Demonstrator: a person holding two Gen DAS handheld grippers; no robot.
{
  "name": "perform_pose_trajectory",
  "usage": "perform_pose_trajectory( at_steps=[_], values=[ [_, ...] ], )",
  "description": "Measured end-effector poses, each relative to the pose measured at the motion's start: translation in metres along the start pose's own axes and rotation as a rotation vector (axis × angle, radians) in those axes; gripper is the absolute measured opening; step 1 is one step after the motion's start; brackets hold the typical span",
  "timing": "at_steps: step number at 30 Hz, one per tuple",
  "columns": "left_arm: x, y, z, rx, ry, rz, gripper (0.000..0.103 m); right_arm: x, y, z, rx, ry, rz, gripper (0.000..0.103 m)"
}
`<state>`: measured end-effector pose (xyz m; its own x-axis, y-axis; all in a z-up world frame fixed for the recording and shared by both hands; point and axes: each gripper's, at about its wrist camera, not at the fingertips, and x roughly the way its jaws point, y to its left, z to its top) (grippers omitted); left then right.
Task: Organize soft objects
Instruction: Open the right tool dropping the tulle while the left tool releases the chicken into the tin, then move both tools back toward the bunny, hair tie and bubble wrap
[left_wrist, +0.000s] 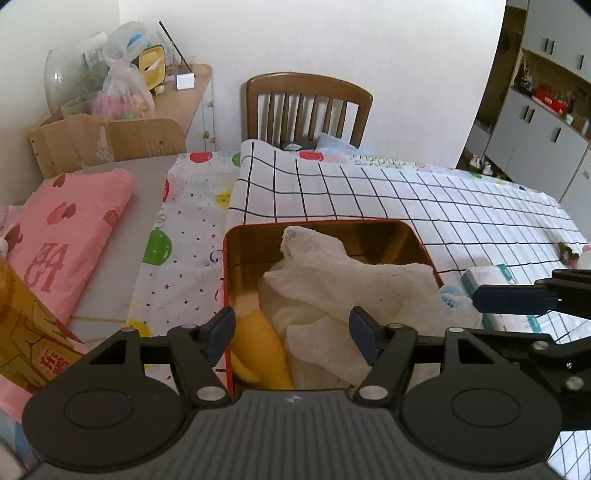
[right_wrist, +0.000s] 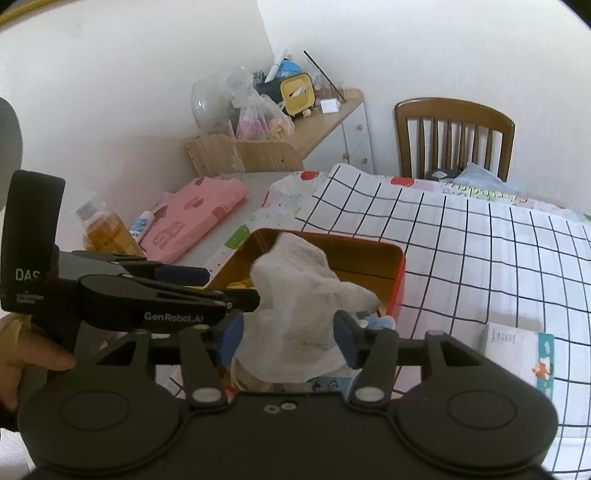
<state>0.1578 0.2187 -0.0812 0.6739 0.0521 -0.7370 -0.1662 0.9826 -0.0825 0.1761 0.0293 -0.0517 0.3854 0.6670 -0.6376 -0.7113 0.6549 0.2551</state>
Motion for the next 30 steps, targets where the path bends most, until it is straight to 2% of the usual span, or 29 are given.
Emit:
perform_pose_trajectory(
  at_steps=[5,9,14,17,21,30],
  values=[
    [-0.016,-0.002,0.0,0.006,-0.028,-0.012,0.072,-0.019,0.005,0.0,-0.005,-0.025,-0.011,0.062],
    [-0.033,-0.008,0.001,0.02,-0.052,-0.029,0.073,-0.037,0.006,-0.001,-0.003,-0.045,-0.026,0.063],
    [-0.055,-0.027,0.005,0.057,-0.08,-0.048,0.074,-0.067,0.003,-0.002,-0.002,-0.083,-0.044,0.068],
    [-0.066,-0.042,0.007,0.074,-0.096,-0.057,0.082,-0.084,-0.001,-0.002,0.003,-0.103,-0.039,0.07],
    [-0.079,-0.068,0.008,0.093,-0.112,-0.06,0.082,-0.107,-0.012,-0.005,0.004,-0.133,-0.034,0.078],
    [-0.085,-0.137,0.003,0.073,-0.1,-0.062,0.083,-0.159,-0.059,-0.015,0.016,-0.158,-0.027,0.086]
  ],
)
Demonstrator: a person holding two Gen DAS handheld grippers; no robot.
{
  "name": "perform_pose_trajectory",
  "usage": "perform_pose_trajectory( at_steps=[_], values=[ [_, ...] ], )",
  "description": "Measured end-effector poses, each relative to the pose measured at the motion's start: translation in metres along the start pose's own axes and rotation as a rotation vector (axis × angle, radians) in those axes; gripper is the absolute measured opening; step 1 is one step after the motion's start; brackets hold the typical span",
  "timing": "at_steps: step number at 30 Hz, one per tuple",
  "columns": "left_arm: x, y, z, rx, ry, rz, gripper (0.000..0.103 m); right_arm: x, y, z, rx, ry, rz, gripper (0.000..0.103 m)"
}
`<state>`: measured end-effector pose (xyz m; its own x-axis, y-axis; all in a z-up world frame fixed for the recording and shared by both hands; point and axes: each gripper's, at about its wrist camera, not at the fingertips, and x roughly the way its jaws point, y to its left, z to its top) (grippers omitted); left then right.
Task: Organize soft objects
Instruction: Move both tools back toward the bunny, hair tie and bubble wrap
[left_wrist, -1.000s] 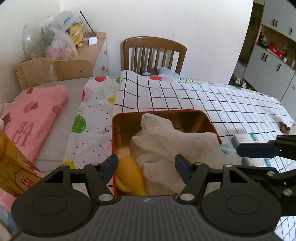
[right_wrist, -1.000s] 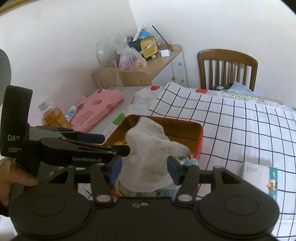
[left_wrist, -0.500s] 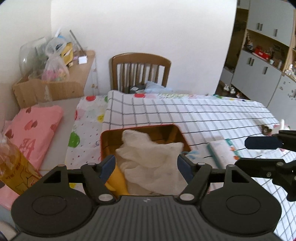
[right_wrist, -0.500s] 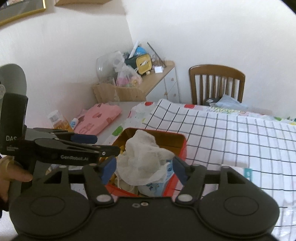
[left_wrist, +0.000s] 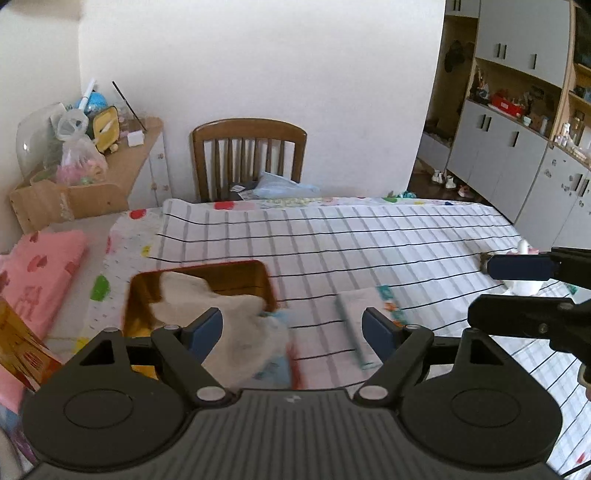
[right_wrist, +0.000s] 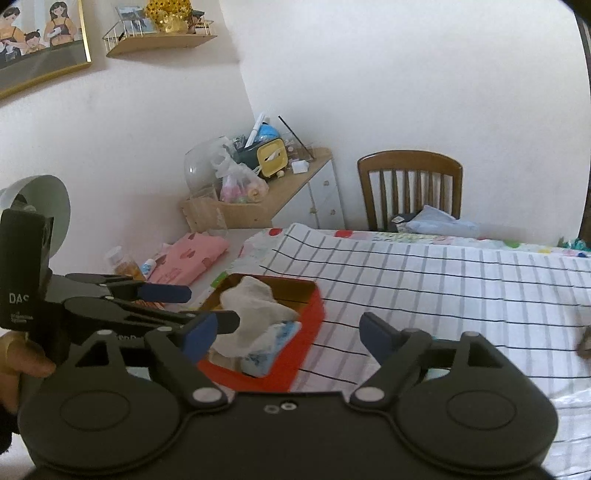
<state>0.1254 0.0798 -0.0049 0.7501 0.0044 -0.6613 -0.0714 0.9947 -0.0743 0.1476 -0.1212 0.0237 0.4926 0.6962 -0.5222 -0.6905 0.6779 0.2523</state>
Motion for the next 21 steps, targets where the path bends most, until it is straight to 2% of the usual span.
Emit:
perform_pose_trajectory(
  at_steps=[6,8,11,21],
  values=[
    [0.001,-0.056,-0.001,-0.006,-0.018,-0.014,0.083,-0.034,-0.042,-0.002,-0.021,-0.009,-0.003,0.092],
    [0.002,-0.076,0.0,-0.001,-0.031,-0.016,0.087,-0.045,-0.061,-0.003,-0.016,-0.012,-0.011,0.093],
    [0.003,-0.105,0.002,0.004,-0.057,-0.032,0.088,-0.061,-0.089,-0.004,-0.008,-0.012,-0.02,0.093],
    [0.027,-0.189,0.011,0.002,-0.054,-0.074,0.089,-0.098,-0.164,0.007,-0.021,-0.019,-0.136,0.096]
  ],
)
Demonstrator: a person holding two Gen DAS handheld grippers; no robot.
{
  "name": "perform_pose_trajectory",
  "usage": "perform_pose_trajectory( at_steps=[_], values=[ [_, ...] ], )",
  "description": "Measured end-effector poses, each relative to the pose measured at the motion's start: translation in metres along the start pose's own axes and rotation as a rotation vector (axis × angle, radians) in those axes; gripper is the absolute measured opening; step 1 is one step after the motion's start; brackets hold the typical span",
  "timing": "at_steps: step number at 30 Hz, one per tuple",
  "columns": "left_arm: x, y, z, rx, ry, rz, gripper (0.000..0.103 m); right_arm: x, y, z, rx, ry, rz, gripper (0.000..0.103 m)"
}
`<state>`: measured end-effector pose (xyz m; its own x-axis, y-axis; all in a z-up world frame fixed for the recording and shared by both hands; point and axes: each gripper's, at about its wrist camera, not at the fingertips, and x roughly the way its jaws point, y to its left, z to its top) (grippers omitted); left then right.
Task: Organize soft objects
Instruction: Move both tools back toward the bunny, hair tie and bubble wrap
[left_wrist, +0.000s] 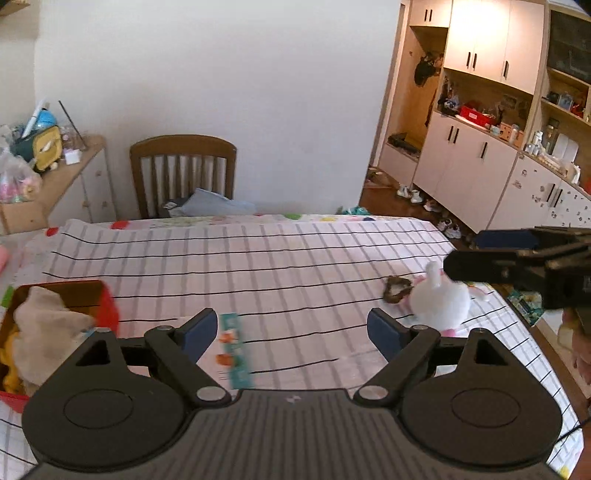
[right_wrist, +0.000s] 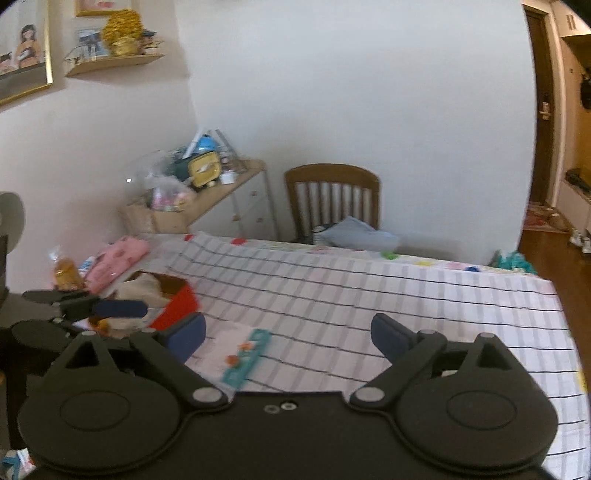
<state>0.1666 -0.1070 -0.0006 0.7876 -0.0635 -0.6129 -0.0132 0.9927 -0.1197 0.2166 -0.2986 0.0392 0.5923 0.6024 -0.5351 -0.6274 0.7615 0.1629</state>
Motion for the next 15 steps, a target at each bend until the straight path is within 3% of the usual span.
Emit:
perform_pose_trajectory(
  at_steps=[5,15],
  values=[
    [0.021,-0.026,-0.002,0.008,0.027,-0.018,0.099,0.002,-0.042,0.008,0.029,0.038,-0.038,0.099],
    [0.064,-0.067,-0.019,0.059,0.089,-0.091,0.099,0.037,-0.118,0.029,0.107,0.183,-0.075,0.102]
  ],
)
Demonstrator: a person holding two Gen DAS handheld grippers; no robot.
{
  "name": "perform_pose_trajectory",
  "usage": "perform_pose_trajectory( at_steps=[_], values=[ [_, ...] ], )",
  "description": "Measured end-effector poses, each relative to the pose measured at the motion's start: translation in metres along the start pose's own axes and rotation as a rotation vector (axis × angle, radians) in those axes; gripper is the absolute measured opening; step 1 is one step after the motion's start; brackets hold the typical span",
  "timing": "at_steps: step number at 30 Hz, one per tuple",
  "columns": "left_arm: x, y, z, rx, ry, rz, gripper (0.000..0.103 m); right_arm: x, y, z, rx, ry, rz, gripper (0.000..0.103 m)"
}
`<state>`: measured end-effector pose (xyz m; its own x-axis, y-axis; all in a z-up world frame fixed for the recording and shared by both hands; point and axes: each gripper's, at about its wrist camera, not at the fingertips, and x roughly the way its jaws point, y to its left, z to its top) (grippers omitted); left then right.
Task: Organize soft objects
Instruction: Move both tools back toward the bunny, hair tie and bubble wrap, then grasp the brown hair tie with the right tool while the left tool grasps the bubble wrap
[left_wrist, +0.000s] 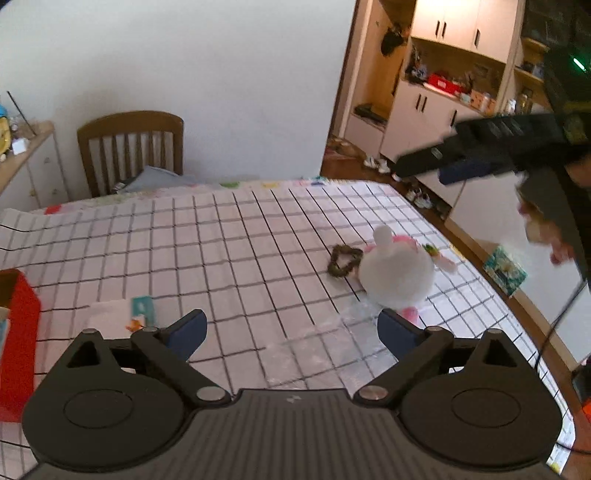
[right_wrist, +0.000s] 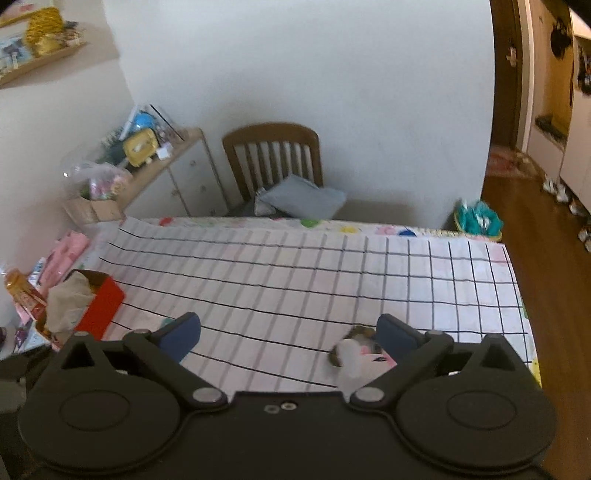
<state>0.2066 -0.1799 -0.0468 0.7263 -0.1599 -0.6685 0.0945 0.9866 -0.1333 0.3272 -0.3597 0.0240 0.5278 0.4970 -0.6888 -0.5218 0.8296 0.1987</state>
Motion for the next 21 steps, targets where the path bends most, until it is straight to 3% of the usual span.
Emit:
perform_pose_trajectory(
  at_steps=[11,21],
  values=[
    [0.043,-0.014,-0.024,0.049,0.051,0.002,0.099,0.086,-0.048,0.029,0.037,0.278,0.027,0.102],
    [0.082,-0.018,-0.049,0.094,0.139,-0.015,0.099,0.149,-0.075,0.024,0.062,0.43,-0.023,0.096]
  ],
)
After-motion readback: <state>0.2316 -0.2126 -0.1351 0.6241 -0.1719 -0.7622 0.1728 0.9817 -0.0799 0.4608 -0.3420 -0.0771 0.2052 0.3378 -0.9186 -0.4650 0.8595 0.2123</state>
